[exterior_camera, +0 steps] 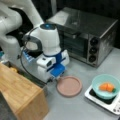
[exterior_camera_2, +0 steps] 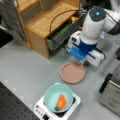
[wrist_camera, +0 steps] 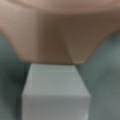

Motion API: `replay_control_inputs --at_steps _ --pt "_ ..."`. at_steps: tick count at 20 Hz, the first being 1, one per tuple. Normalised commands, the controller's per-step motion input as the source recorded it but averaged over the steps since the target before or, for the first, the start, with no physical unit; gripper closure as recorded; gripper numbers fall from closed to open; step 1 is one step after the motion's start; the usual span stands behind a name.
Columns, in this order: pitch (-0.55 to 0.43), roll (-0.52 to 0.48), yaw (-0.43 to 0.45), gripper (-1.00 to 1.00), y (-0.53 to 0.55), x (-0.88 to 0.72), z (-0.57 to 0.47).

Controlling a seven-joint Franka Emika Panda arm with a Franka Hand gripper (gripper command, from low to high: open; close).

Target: Pick up the pan. Place the pan on the table. Pick up the bowl. Place the bowl on the stove.

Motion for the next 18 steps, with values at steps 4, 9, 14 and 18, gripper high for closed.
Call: replay_control_inputs --at_steps 4,9,14,18 --pt "-0.134 -0.071 0.083 -1.0 0.02 -0.08 -0.23" --pt "-0.138 -0.075 0.093 1.0 0.03 -0.13 -0.25" --pt "-0.139 -0.04 0.095 1.0 0.04 -0.14 -0.2" --pt "-0.129 -0.008 0.085 1.0 0.06 -0.13 -0.15"
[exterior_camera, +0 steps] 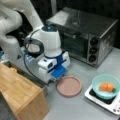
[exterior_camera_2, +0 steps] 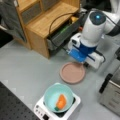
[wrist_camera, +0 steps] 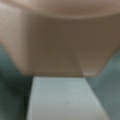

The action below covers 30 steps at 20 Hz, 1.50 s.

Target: Pick up the pan. Place the pan on the table. Pick up the bowl. Place the bowl on the stove.

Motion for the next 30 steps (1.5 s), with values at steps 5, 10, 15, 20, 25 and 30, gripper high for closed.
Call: replay_control_inputs --at_steps 5,10,15,20,25,30 --pt "-0.122 -0.005 0.074 1.0 0.06 -0.12 -0.11" --pt "-0.109 -0.002 0.067 1.0 0.03 -0.08 -0.07" --pt "-0.079 0.031 0.068 1.0 0.0 -0.04 0.01" --pt "0.014 0.169 0.079 1.0 -0.03 -0.02 0.3" --pt "0.095 0.226 0.008 1.0 -0.06 0.12 0.52" --pt "0.183 0.165 -0.045 1.0 -0.02 0.21 0.4"
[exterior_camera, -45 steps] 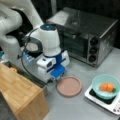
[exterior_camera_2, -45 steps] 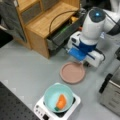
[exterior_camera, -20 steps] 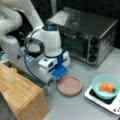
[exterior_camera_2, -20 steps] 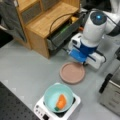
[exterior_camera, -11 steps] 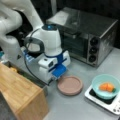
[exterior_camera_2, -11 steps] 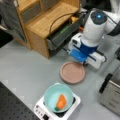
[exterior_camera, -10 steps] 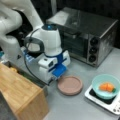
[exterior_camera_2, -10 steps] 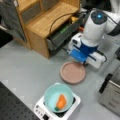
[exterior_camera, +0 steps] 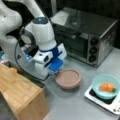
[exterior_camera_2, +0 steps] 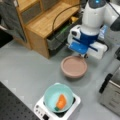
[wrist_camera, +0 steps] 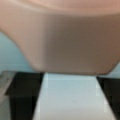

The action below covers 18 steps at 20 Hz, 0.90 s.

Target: Pick up the pan. Place the pan on the table. Pick up the bowl. Place the bowl on the stove.

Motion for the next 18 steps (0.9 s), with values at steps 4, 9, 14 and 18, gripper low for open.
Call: replay_control_inputs --at_steps 4,9,14,18 --pt "0.226 0.119 -0.052 1.0 0.01 0.26 0.27" --pt "0.24 0.126 -0.069 1.0 0.0 0.29 0.38" --pt "0.234 0.139 -0.091 1.0 0.0 0.3 0.47" --pt "0.22 0.146 -0.106 1.0 0.02 0.28 0.37"
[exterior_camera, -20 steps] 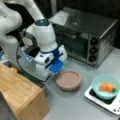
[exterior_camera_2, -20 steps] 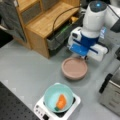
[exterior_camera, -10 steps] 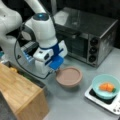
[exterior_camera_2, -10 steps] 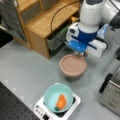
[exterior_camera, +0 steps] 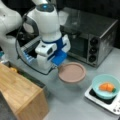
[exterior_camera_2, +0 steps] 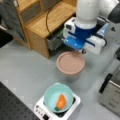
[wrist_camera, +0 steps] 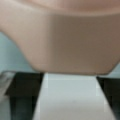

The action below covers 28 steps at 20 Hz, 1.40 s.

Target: Pick up the pan. Place the pan on the table. Pick up the bowl. Place the bowl on the stove.

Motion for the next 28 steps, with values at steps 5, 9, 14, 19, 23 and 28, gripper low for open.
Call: replay_control_inputs --at_steps 5,9,14,19,23,28 --pt "0.211 0.138 -0.101 1.0 0.02 0.22 0.26" --pt "0.202 0.119 -0.119 1.0 0.09 0.18 0.33" --pt "0.235 0.115 -0.136 1.0 0.17 0.11 0.52" --pt "0.231 0.114 -0.145 1.0 0.16 0.15 0.47" --pt "0.187 0.117 -0.131 1.0 0.1 0.21 0.24" --pt "0.165 0.08 -0.11 1.0 0.0 0.28 0.22"
